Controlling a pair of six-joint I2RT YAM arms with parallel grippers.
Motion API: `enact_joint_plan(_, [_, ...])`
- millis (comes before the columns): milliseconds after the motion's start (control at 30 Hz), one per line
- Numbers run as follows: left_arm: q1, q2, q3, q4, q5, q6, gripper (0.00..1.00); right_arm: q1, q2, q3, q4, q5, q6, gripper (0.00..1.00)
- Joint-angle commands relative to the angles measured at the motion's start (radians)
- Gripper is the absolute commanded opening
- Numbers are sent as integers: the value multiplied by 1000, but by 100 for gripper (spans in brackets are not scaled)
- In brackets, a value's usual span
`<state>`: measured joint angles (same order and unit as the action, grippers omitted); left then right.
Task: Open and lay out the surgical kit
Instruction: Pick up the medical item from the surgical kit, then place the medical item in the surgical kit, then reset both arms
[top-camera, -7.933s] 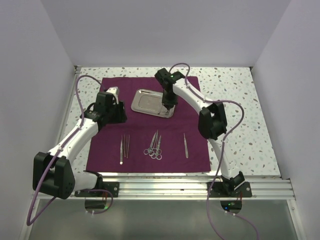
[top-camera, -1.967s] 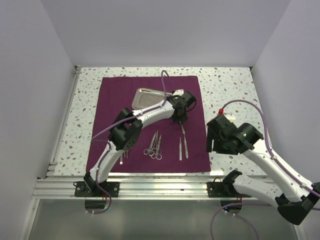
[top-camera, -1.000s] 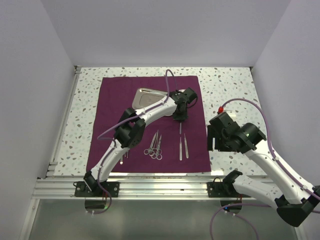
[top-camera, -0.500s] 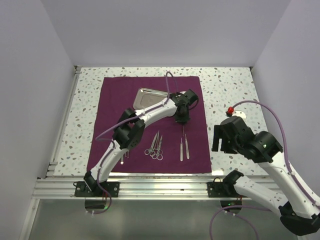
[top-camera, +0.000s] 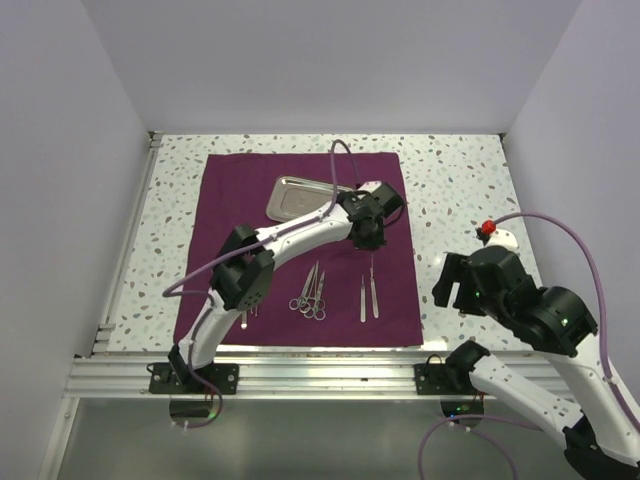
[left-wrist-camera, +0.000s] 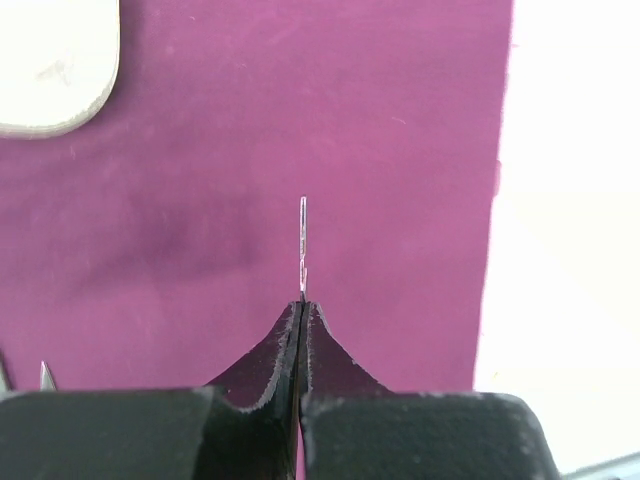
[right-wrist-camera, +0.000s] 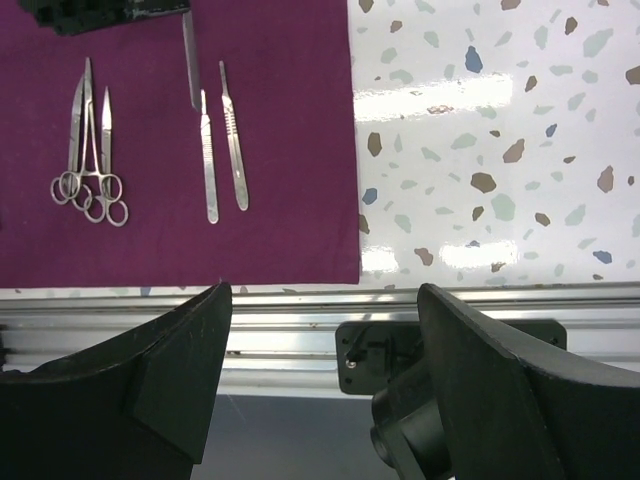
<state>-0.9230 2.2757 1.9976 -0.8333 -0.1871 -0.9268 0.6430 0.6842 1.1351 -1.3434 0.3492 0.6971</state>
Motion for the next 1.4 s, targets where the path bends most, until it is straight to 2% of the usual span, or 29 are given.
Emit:
enact_joint_plan(0, [-45, -165, -51, 25, -74, -79, 0, -2, -28, 11, -134, -13, 44, 78])
enact_joint_plan(333, [-189, -306, -286, 7, -141, -225, 0, -2, -98, -72, -119, -65, 102, 76])
enact_joint_plan(667, [-211, -234, -280, 16, -184, -192, 1, -2, -161, -98, -163, -90, 163, 75])
enact_joint_plan(700, [-209, -228, -277, 16, -181, -191, 5, -3, -172, -101, -169, -92, 173, 75])
enact_joint_plan(733, [-211, -225, -275, 16, -181, -191, 15, -3, -176, -100, -178, -90, 176, 75])
enact_joint_plan(833, [-211, -226, -275, 14, -187, -187, 33, -2, -190, -103, -194, -92, 183, 75])
enact_joint_plan(933, [-209, -239, -276, 23, -196, -178, 41, -3, -201, -109, -192, -93, 185, 76])
enact_joint_plan(1067, [-209, -263, -244, 22, -196, -121, 41, -2, -212, -101, -146, -128, 167, 77])
enact_joint_plan(1133, [-209, -317, -229, 25, -212, -72, 37, -3, -215, -75, -86, -159, 131, 80])
enact_joint_plan(1200, [-209, -378, -241, 39, -267, 9, 35, -3, -203, -10, -41, -162, 91, 88])
enact_joint_plan(1267, [-209, -526, -337, 86, -296, 113, 35, -2, -178, 47, 5, -182, 41, 91])
enact_joint_plan(1367, [-209, -779, -564, 316, -290, 300, 37, -2, -161, 155, 67, -141, -50, 95])
